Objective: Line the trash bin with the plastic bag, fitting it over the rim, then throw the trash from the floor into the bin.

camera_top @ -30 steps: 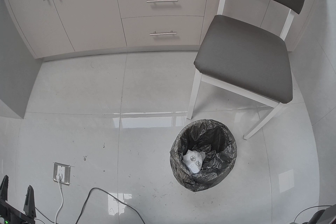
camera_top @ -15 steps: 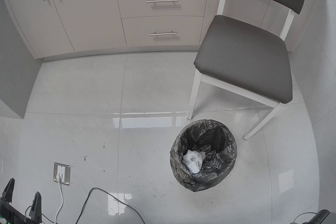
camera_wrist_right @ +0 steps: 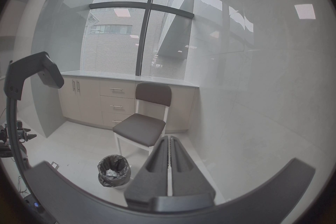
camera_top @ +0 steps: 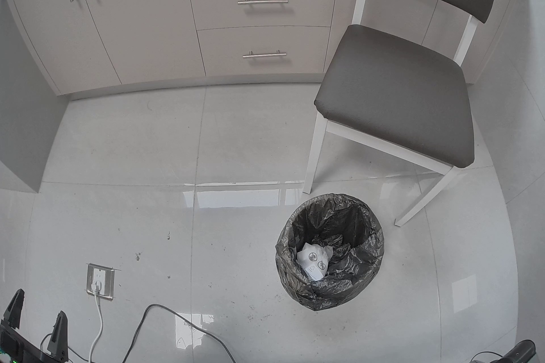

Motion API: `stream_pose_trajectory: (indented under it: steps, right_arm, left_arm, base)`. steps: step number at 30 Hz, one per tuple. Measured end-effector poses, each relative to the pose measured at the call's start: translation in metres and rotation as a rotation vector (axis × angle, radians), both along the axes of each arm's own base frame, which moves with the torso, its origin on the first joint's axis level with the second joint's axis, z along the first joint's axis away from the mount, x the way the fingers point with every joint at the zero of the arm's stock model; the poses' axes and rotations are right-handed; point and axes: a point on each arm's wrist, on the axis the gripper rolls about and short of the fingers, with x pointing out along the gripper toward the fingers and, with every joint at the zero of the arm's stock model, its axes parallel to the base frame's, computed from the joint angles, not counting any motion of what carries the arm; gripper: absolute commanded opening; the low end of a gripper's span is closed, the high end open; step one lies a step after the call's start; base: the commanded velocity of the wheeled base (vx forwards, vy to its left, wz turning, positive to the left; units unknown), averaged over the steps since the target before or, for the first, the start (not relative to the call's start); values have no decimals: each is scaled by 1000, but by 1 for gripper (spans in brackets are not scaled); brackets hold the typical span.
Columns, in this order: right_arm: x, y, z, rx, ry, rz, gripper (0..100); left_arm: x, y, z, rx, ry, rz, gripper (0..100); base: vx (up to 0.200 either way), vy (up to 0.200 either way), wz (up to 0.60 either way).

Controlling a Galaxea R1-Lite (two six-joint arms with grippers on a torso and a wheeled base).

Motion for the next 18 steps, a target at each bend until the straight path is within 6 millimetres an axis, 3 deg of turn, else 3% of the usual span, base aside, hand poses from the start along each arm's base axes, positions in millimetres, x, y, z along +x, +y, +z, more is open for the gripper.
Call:
stream_pose_trajectory:
  steps: [10,18]
  right_arm:
    - [71,9,-30,69,24,56,0]
    - [140,12,-68,107,82,75,0]
  left_arm:
    - [0,0,0,0,1,-1,100]
    - [0,0,0,0,1,0,100]
  base:
    - [0,0,0]
    - [0,0,0]
